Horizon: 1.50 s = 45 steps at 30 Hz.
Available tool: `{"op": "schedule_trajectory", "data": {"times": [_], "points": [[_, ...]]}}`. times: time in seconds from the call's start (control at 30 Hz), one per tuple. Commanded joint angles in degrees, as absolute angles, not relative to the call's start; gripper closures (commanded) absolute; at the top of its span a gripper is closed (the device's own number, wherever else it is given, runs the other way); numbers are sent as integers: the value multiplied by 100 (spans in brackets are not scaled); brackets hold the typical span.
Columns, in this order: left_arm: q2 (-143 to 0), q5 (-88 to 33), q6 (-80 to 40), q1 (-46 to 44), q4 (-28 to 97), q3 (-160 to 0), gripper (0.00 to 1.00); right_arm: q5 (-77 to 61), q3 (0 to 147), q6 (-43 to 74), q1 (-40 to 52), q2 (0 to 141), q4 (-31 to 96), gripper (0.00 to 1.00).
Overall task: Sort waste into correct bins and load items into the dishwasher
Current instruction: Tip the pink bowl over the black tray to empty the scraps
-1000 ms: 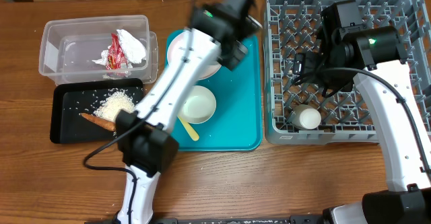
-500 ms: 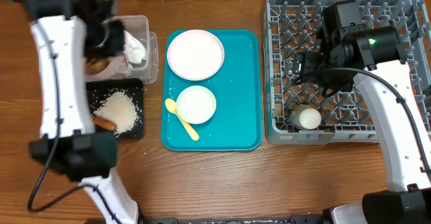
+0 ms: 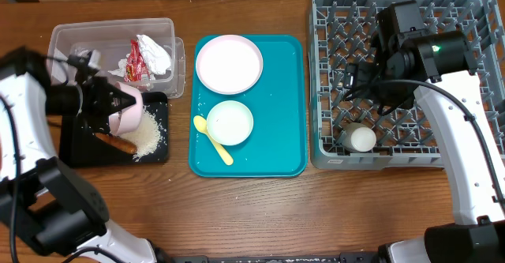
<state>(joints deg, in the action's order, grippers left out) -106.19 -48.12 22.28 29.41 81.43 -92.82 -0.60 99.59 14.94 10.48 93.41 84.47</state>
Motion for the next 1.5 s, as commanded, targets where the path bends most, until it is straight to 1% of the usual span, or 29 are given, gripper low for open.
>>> {"op": "schedule_trajectory", "data": {"times": [0.0,0.2,0.37,0.63,0.73,0.83,0.9,0.97,1.03,1.07,1.13,1.17,1.23,1.33,1.4,1.43,1.47], "points": [[-10379,-6571,2917,3391,7564,-8427,96,-5,10055,1461,1022,9319,8440,13],[-10381,-8506,2915,3712,6235,-7190,96,-5,10055,1463,1022,9319,8473,13],[-10383,-9054,2724,3721,5795,-6764,96,-5,10055,1461,1022,9321,8471,13],[-10383,-9052,1455,3721,5795,-6757,96,-5,10055,1461,1024,9325,8488,13],[-10383,-8831,849,3721,5815,-6757,96,-5,10055,1461,1024,9325,8503,13],[-10383,-8637,746,3710,5837,-6757,96,-5,10051,1461,1024,9325,8517,13],[-10383,-8455,744,3726,5662,-6757,96,-5,10051,1461,1024,9325,8519,13],[-10383,-7918,611,3750,5280,-6757,96,-3,10051,1461,1024,9325,8523,13],[-10383,-7288,-89,3752,5065,-6757,96,-3,10051,1461,1024,9325,8545,13],[-10383,-7306,-513,3750,5074,-6757,96,-3,10051,1461,1024,9325,8560,13],[-10383,-8211,-744,3747,5124,-6757,96,-3,10051,1461,1024,9325,8582,13],[-10383,-8945,-711,3747,4932,-6757,96,-3,10051,1461,1022,9325,8582,13],[-10383,-9054,-827,3747,4648,-6757,96,-3,10051,1461,1024,9325,8573,13],[-10383,-9056,-1190,3728,4676,-6757,96,-5,10051,1463,1024,9325,8569,13],[-10381,-9054,-1059,3695,4665,-6757,96,-3,10051,1461,1022,9325,8584,13],[-10381,-8606,-556,3697,4320,-6757,96,-3,10051,1461,1024,9325,8580,13],[-10381,-7205,-648,3717,4233,-6757,96,-3,10051,1461,1024,9325,8571,13]]}}
